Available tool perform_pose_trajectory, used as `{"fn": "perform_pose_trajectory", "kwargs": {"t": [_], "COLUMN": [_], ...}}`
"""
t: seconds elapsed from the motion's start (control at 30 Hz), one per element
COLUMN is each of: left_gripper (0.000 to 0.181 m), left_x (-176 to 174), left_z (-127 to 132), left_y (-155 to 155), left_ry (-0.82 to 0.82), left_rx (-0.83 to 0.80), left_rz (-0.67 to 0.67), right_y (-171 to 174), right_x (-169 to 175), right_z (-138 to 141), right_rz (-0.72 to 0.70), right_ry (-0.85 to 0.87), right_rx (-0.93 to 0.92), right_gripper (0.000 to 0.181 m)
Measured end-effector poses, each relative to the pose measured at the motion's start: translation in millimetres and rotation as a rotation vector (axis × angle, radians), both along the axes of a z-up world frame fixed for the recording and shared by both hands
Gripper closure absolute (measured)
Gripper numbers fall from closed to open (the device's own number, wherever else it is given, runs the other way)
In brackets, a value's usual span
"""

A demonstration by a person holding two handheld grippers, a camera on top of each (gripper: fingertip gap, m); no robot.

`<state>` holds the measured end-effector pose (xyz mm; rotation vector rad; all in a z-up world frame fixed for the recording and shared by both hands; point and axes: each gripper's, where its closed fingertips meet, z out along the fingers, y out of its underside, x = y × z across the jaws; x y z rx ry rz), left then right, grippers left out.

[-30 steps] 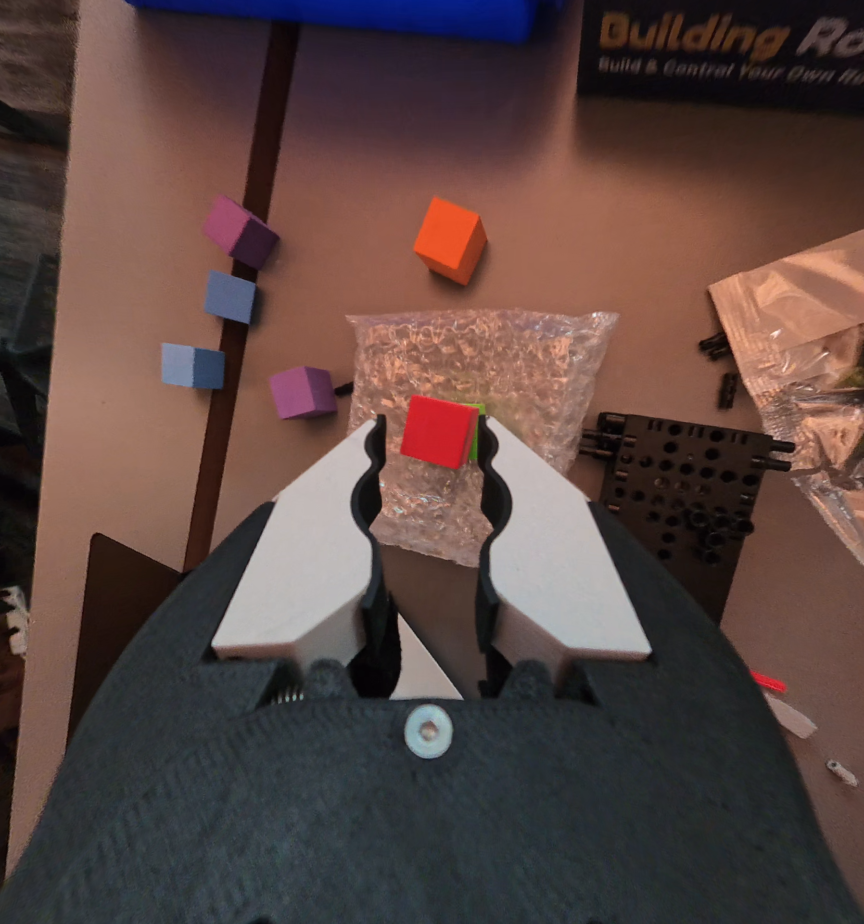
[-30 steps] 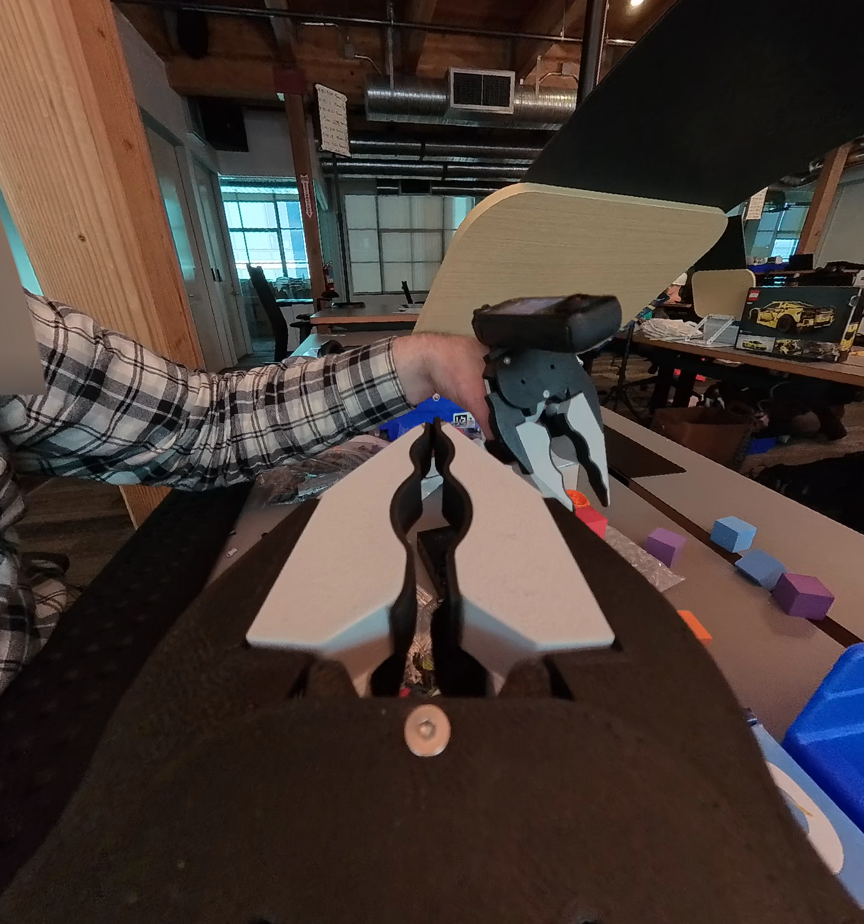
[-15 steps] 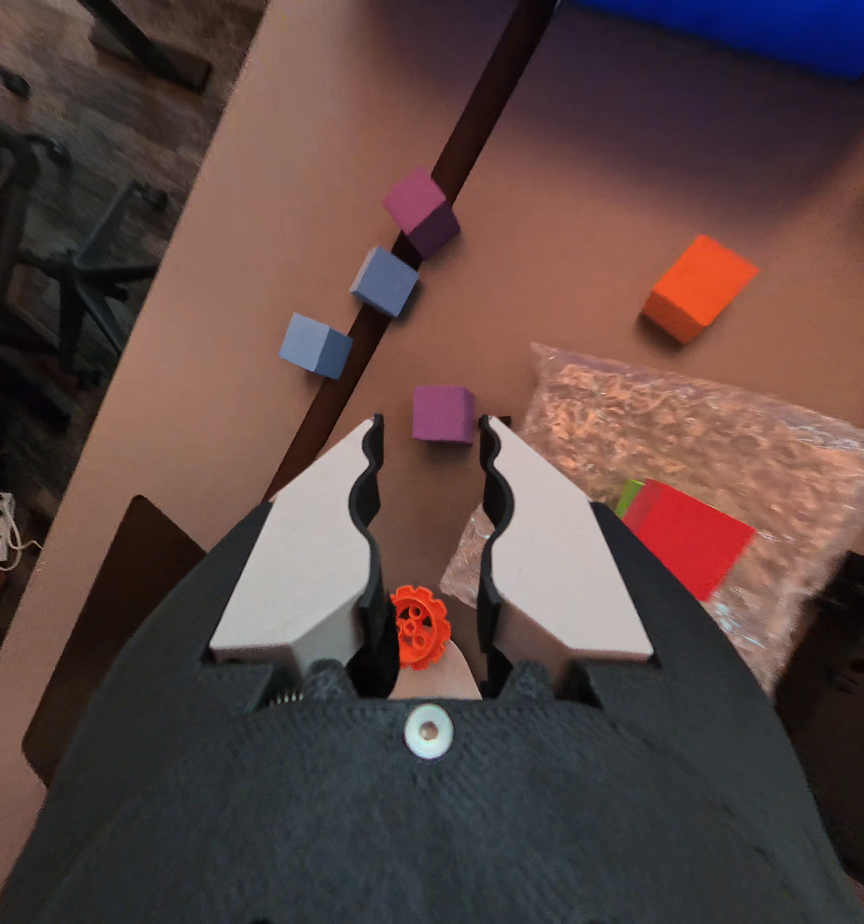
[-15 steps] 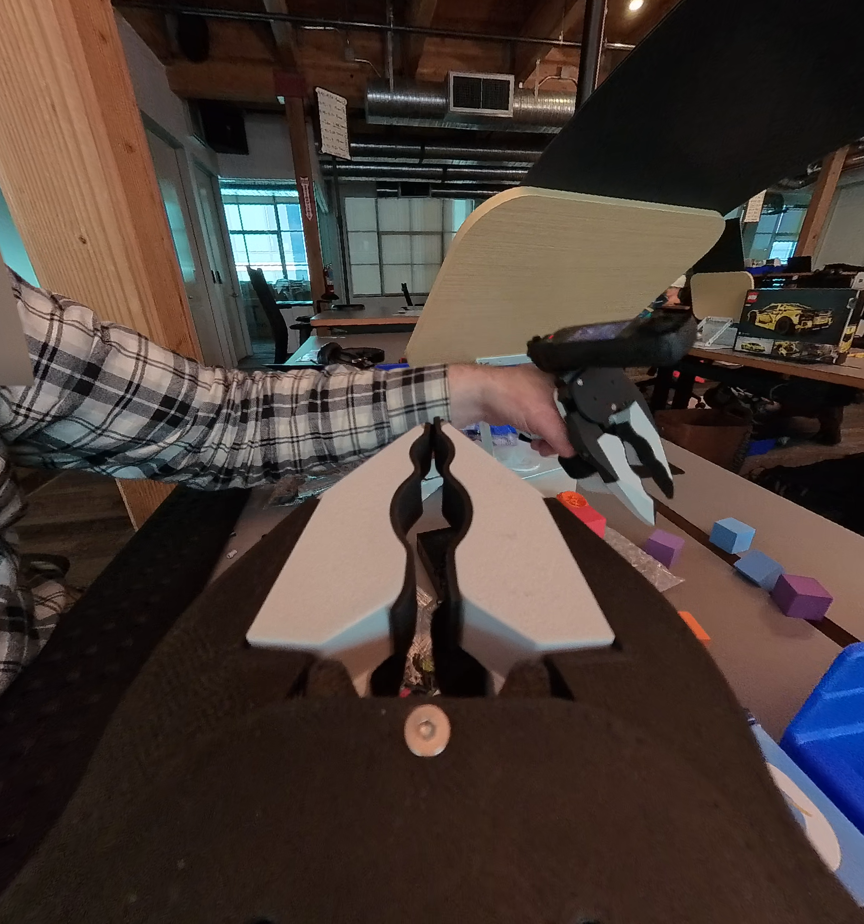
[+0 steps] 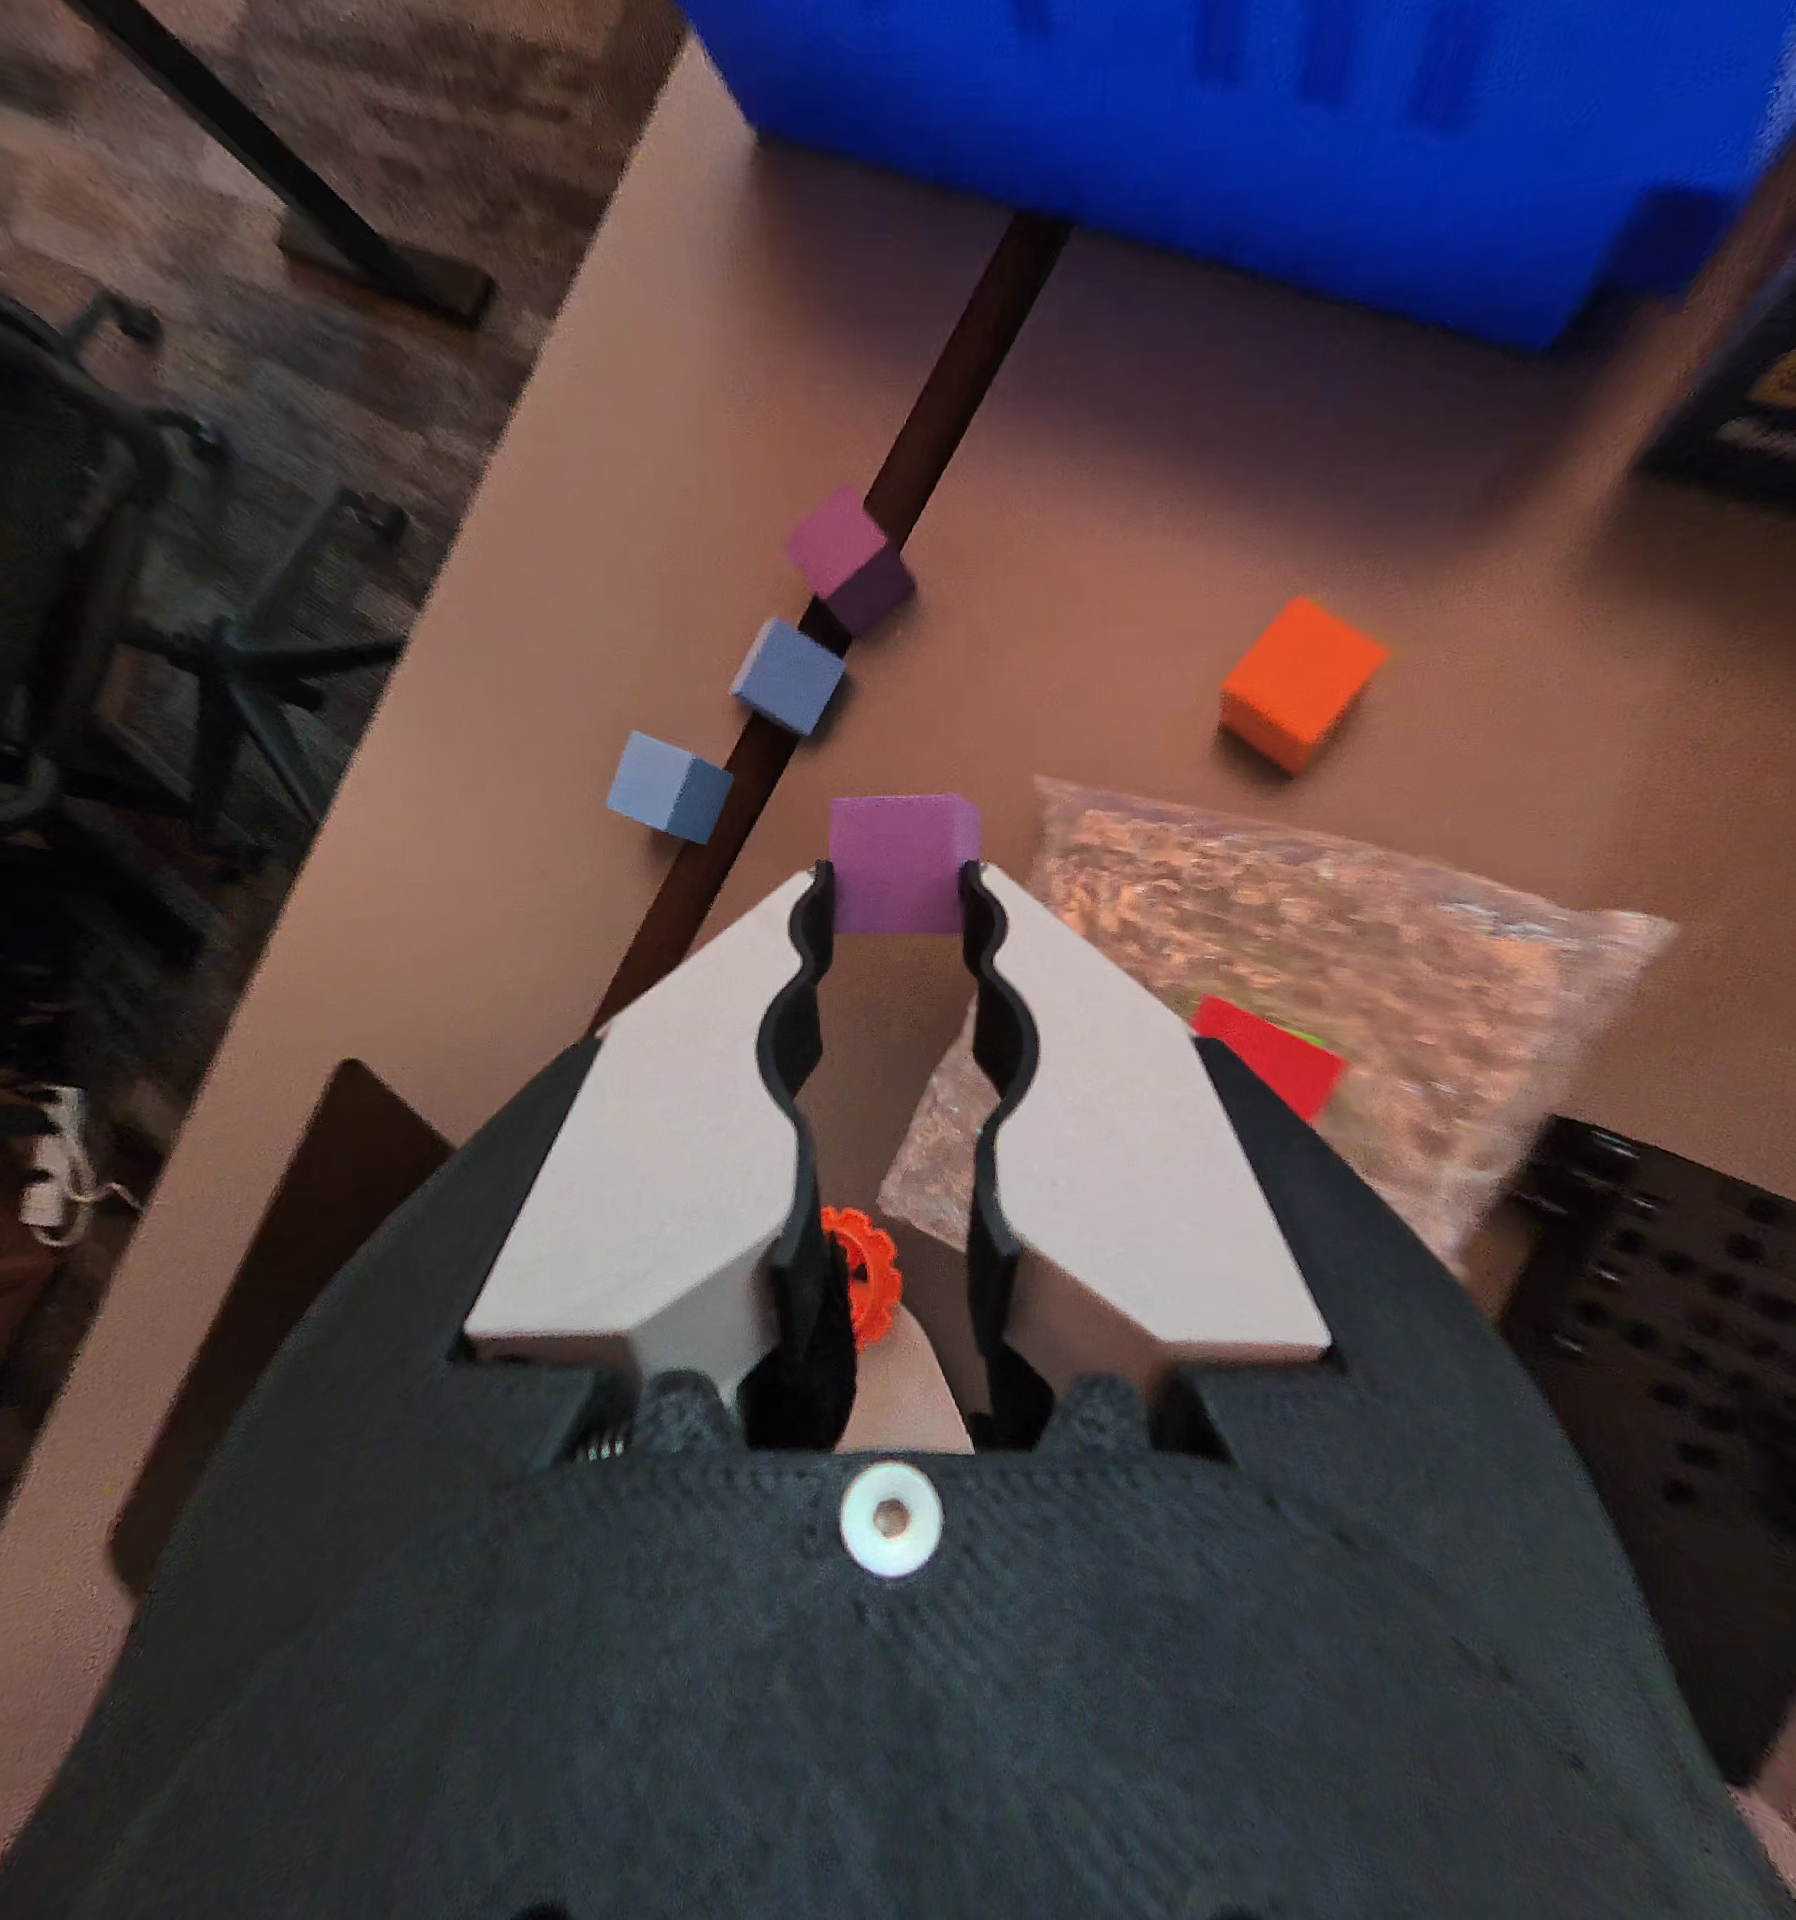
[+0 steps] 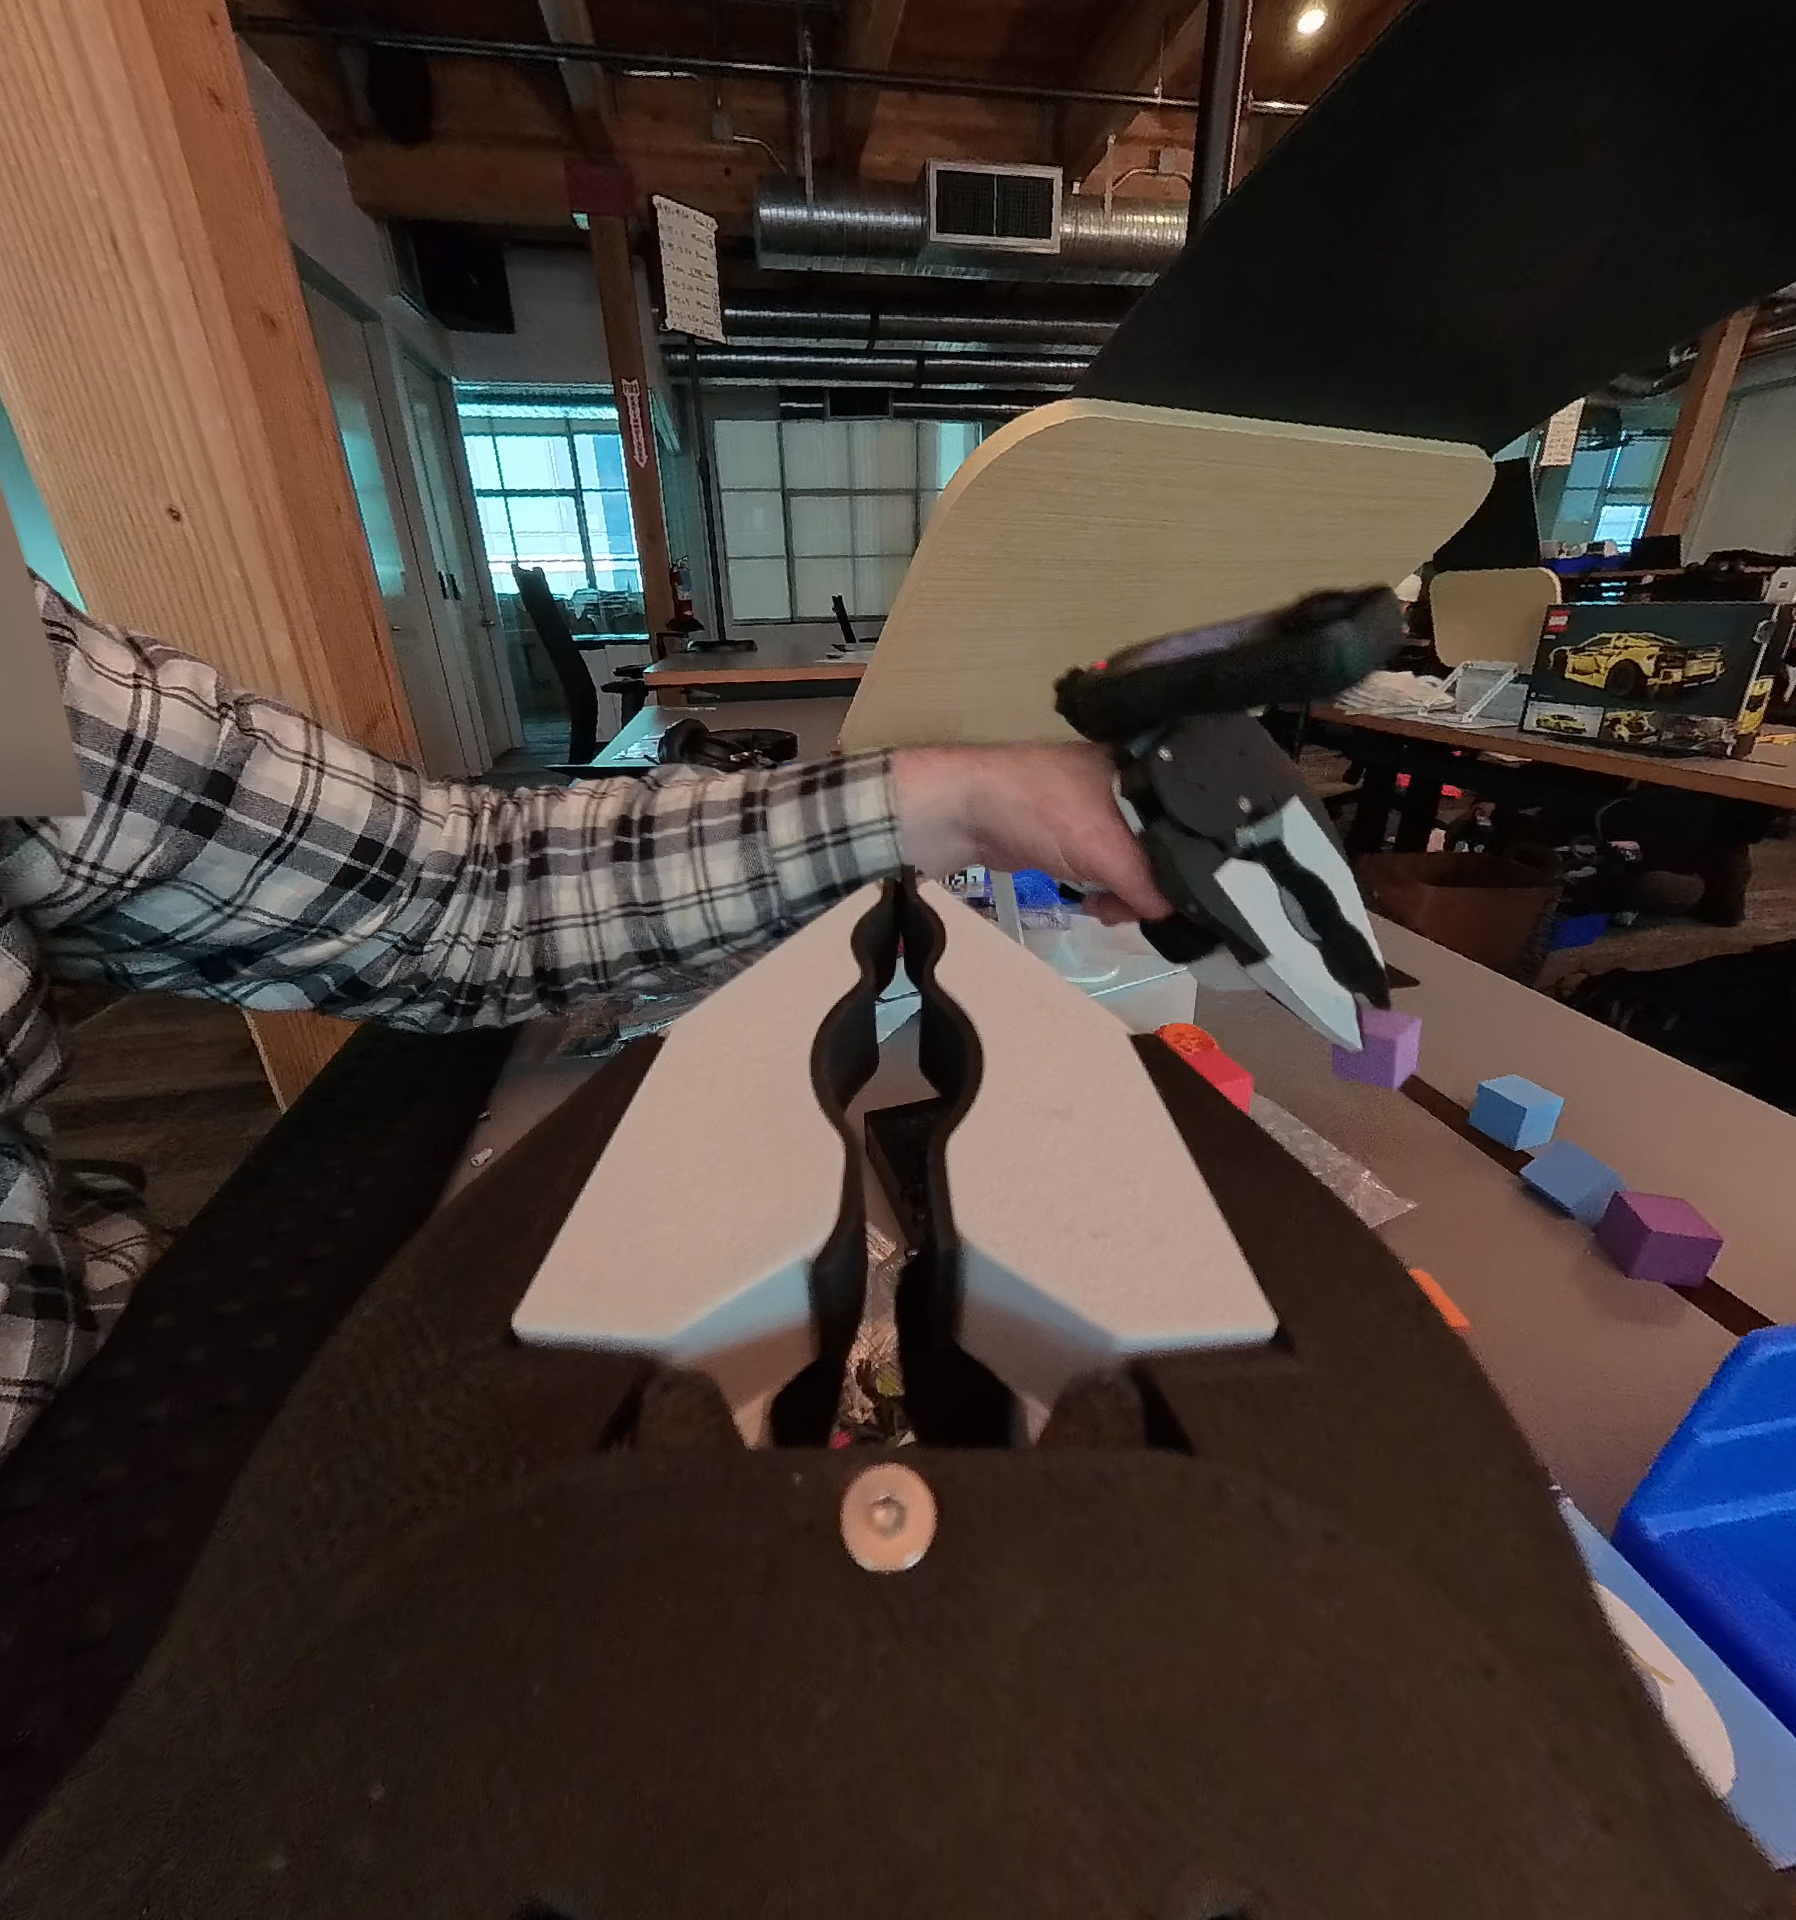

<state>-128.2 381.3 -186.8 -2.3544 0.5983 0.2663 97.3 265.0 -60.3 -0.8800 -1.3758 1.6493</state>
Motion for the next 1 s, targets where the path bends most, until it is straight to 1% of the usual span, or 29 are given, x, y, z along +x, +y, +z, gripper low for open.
{"fn": "perform_pose_trajectory", "kwargs": {"t": [0.1,0.17,0.23,0.3,0.4,0.73,0.83,0.87,1.0], "left_gripper": [0.158,0.158,0.158,0.158,0.158,0.157,0.157,0.154,0.151], "left_x": [16.9,30.5,35.8,37.6,43.6,38.7,41.5,42.8,43.3], "left_z": [29.2,36.3,35.3,28.5,18.4,-0.7,0.6,1.6,5.0], "left_y": [-18.1,-32.7,-45.4,-54.6,-60.9,-57.1,-55.4,-54.9,-55.2], "left_ry": [0.087,0.072,0.082,0.079,0.033,0.059,0.046,0.042,0.054], "left_rx": [0.054,0.035,-0.002,-0.054,-0.107,-0.177,-0.157,-0.15,-0.137], "left_rz": [-0.028,-0.046,-0.066,-0.084,-0.116,-0.127,-0.139,-0.143,-0.148], "right_y": [-1.7,-3.0,-3.7,-3.9,-4.1,-3.1,-2.9,-2.6,-2.1], "right_x": [-1.5,-2.7,-3.1,-2.9,-1.7,2.0,2.4,2.4,1.9], "right_z": [-1.7,-3.4,-4.1,-3.7,-2.4,2.3,2.6,2.5,1.5], "right_rz": [0.005,0.007,0.008,0.008,0.008,0.007,0.006,0.006,0.006], "right_ry": [-0.005,-0.011,-0.013,-0.012,-0.007,0.009,0.011,0.011,0.009], "right_rx": [0.002,0.006,0.007,0.008,0.01,0.007,0.008,0.007,0.005], "right_gripper": [0.181,0.181,0.181,0.181,0.181,0.181,0.181,0.181,0.181]}}
